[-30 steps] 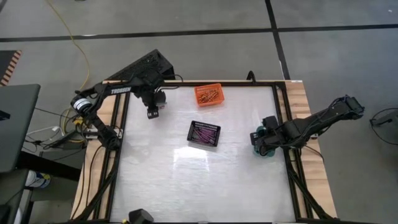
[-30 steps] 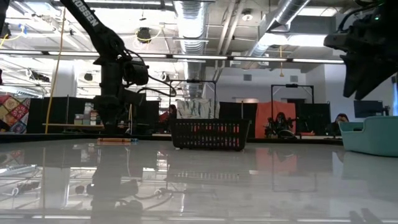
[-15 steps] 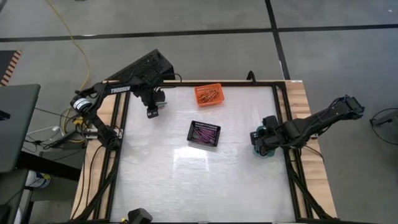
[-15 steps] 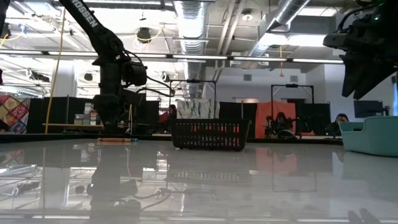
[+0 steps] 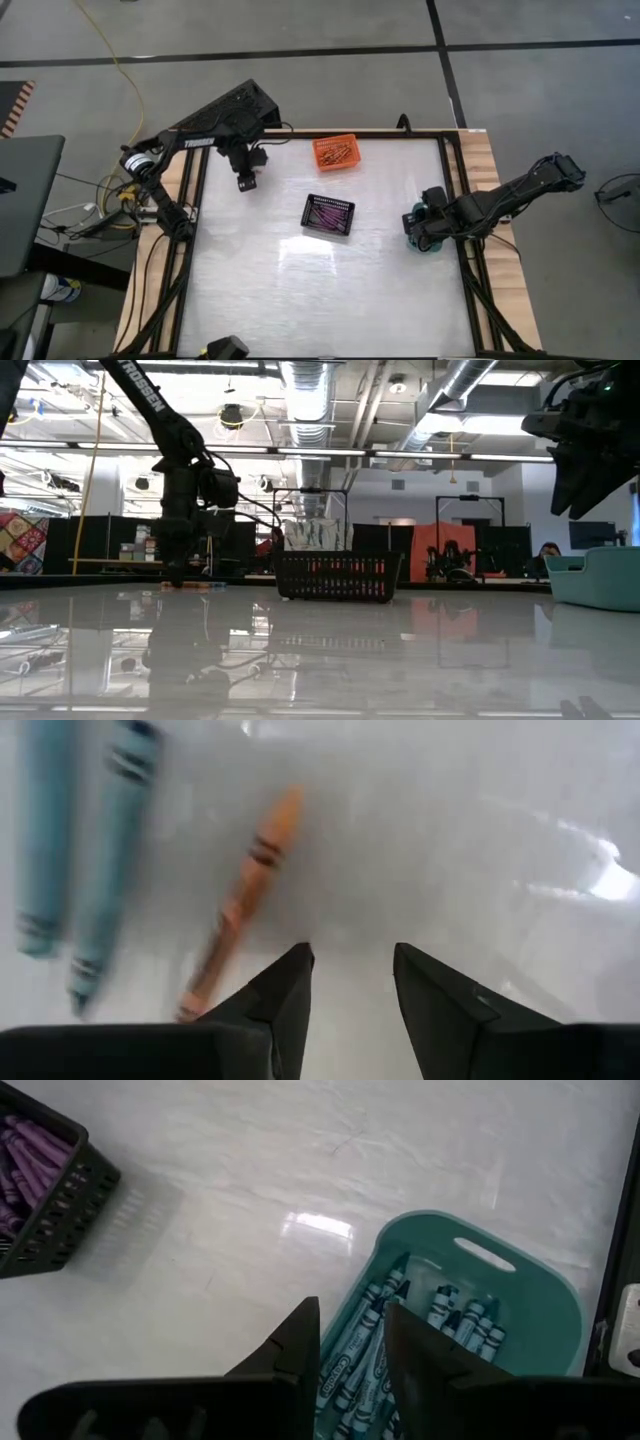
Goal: Sort crayons
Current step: Put the orange crayon into the orange bin
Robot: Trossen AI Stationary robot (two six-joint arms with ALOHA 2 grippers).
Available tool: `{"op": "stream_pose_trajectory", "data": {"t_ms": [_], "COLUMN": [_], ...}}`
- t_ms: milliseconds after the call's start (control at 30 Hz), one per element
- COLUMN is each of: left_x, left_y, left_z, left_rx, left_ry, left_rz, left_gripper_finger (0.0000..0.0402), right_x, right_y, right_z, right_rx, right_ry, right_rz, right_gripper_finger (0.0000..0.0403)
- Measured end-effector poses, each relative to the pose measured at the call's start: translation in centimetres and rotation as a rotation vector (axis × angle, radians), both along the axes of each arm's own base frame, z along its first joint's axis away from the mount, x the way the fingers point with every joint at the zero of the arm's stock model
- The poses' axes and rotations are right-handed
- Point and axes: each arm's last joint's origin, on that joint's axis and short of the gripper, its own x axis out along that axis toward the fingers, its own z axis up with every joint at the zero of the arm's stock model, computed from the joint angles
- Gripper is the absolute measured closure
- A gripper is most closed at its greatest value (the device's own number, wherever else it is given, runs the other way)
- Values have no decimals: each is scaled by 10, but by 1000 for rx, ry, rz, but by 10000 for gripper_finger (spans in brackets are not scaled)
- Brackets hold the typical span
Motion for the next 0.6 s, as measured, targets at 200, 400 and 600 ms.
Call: {"op": "stream_pose_trajectory", "data": {"t_ms": [200, 400, 600], "left_x": [9, 20, 16], "left_y": [10, 23, 28], "left_z": [21, 41, 21], "left_rx": [48, 131, 53], "left_ry": [-46, -129, -78], "left_rz": [-3, -67, -114], "left_gripper_finger": [269, 269, 269], "right_x": [0, 1, 2], "right_y": [-1, -5, -8], "right_z": [0, 0, 0], "right_rx": [-3, -13, -21], "right_ry": [3, 16, 32], "right_rz": [0, -3, 5], "right_gripper_finger": [294, 294, 294]}}
